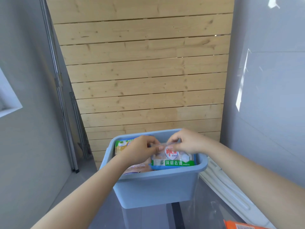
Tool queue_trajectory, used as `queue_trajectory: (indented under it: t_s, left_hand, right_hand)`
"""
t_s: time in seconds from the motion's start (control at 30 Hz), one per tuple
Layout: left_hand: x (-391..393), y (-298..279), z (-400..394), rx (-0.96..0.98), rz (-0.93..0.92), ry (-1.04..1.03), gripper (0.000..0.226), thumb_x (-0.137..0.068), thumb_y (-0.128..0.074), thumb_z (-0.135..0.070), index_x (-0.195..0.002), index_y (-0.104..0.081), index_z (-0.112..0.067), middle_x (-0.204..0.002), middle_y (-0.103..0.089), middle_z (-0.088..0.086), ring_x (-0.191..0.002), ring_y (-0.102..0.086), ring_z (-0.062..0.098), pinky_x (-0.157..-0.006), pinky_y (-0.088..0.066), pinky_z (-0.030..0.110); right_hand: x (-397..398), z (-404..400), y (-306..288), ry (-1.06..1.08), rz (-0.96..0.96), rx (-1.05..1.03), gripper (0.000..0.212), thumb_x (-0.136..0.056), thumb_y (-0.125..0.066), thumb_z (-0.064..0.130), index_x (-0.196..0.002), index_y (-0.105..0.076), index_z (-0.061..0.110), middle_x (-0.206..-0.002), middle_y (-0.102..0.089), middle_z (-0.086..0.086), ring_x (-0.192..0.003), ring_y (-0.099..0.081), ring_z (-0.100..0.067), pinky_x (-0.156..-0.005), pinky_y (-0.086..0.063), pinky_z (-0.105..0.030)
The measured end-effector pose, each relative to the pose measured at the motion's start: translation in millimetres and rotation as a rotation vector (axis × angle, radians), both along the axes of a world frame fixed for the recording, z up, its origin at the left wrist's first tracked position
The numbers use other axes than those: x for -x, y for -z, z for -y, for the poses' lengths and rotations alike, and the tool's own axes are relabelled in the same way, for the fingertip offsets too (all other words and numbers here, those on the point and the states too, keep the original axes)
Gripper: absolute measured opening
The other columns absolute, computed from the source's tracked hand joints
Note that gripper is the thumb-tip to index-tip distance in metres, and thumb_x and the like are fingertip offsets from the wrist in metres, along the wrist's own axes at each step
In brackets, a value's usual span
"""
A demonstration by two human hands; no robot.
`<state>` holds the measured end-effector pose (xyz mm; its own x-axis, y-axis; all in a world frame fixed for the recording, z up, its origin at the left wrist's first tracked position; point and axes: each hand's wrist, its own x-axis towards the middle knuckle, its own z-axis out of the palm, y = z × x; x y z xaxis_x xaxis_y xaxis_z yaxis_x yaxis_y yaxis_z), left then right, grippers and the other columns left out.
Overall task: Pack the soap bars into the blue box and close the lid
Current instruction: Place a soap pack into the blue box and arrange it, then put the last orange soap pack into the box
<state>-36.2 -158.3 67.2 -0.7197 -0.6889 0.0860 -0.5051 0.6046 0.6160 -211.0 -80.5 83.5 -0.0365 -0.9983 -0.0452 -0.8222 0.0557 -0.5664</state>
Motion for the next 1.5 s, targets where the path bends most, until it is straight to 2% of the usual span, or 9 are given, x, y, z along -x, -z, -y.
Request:
queue_trajectory:
  t_s: [0.23, 0.33, 0.43, 0.53, 0.63, 0.8, 0.97, 1.07, 1.5]
  left_hand:
    - [9.0, 16.0, -10.9, 0.128, 0.159, -0.079, 0.028, -0.08, -0.064, -0.043, -0.1, -0.068, -0.023, -0.081, -0.064, -0.005, -0.07, -0.056, 0.014, -0.058, -0.04, 0.025]
    - [9.0, 19.3, -12.4, 0.084, 0.075, -0.099, 0.036, -0.073, -0.072, -0.04, -0.104, -0.068, -0.021, -0.1, -0.069, -0.006, -0.08, -0.06, 0.013, -0.072, -0.047, 0.027]
    - [11.2, 16.3, -13.9, 0.067, 0.124, -0.084, 0.03, -0.074, -0.072, -0.04, -0.097, -0.072, -0.019, -0.088, -0.072, -0.001, -0.083, -0.064, 0.018, -0.076, -0.05, 0.032]
    - [17.7, 8.4, -16.3, 0.107, 0.282, -0.077, 0.026, -0.08, -0.066, -0.041, -0.094, -0.073, -0.02, -0.053, -0.057, -0.004, -0.079, -0.066, 0.022, -0.072, -0.05, 0.03]
    - [19.2, 6.1, -17.0, 0.101, 0.33, -0.061, 0.027, -0.081, -0.065, -0.04, -0.099, -0.073, -0.022, -0.067, -0.066, -0.001, -0.086, -0.066, 0.023, -0.073, -0.048, 0.029]
    - [4.5, 3.7, -27.1, -0.069, 0.001, -0.208, 0.026, -0.082, -0.066, -0.038, -0.105, -0.07, -0.026, -0.081, -0.062, -0.01, -0.072, -0.053, 0.002, -0.062, -0.039, 0.019]
    - [-1.1, -5.1, -71.8, 0.044, -0.218, -0.193, 0.02, -0.081, -0.065, -0.046, -0.095, -0.069, -0.033, -0.072, -0.057, -0.018, -0.067, -0.053, -0.004, -0.053, -0.037, 0.012]
    - [1.8, 2.7, -112.2, 0.03, -0.309, -0.083, 0.011, -0.081, -0.066, -0.038, -0.089, -0.07, -0.031, -0.085, -0.063, -0.022, -0.075, -0.055, -0.008, -0.061, -0.036, 0.001]
    - [35.2, 114.8, -210.7, -0.319, -0.048, 0.161, 0.039, -0.086, -0.059, -0.035, -0.125, -0.056, -0.031, -0.123, -0.058, -0.006, -0.096, -0.056, -0.001, -0.087, -0.039, 0.013]
  right_hand:
    - [0.2, 3.5, 22.6, 0.064, -0.159, -0.018, 0.028, -0.084, -0.063, 0.034, -0.111, -0.068, 0.027, -0.107, -0.068, 0.008, -0.096, -0.054, -0.007, -0.079, -0.041, -0.021]
    - [4.4, 0.5, 21.1, 0.096, -0.141, 0.082, 0.019, -0.083, -0.065, 0.026, -0.101, -0.071, 0.028, -0.091, -0.068, 0.013, -0.07, -0.051, 0.005, -0.058, -0.036, -0.008]
    - [4.9, -4.5, 21.6, 0.075, -0.153, -0.038, 0.018, -0.082, -0.065, 0.024, -0.098, -0.072, 0.029, -0.073, -0.07, 0.012, -0.045, -0.053, 0.005, -0.043, -0.033, -0.009]
    - [2.4, -4.9, 20.9, 0.046, -0.25, -0.129, 0.024, -0.084, -0.062, 0.026, -0.106, -0.07, 0.031, -0.089, -0.074, -0.001, -0.065, -0.054, -0.003, -0.052, -0.033, -0.016]
    - [-0.5, -8.9, 15.1, 0.024, -0.293, -0.161, 0.028, -0.087, -0.057, 0.023, -0.113, -0.067, 0.03, -0.089, -0.069, 0.007, -0.082, -0.051, -0.009, -0.059, -0.036, -0.018]
    - [-1.6, -37.5, 13.8, 0.14, -0.091, 0.044, 0.027, -0.089, -0.055, 0.019, -0.112, -0.068, 0.025, -0.113, -0.068, 0.006, -0.098, -0.06, -0.012, -0.082, -0.046, -0.024]
    - [-8.5, -87.6, 18.7, 0.24, 0.111, 0.337, 0.022, -0.088, -0.056, 0.017, -0.103, -0.072, 0.024, -0.097, -0.066, 0.013, -0.077, -0.056, 0.003, -0.067, -0.038, -0.003]
    - [-11.5, -126.0, 26.2, 0.284, 0.135, 0.391, 0.021, -0.087, -0.059, 0.017, -0.098, -0.072, 0.029, -0.092, -0.064, 0.017, -0.08, -0.058, 0.0, -0.071, -0.041, -0.007]
    - [36.6, -239.3, 104.2, 0.116, -0.104, -0.202, 0.063, -0.066, -0.073, 0.044, -0.125, -0.053, 0.04, -0.121, -0.052, 0.011, -0.113, -0.047, -0.008, -0.101, -0.039, -0.027]
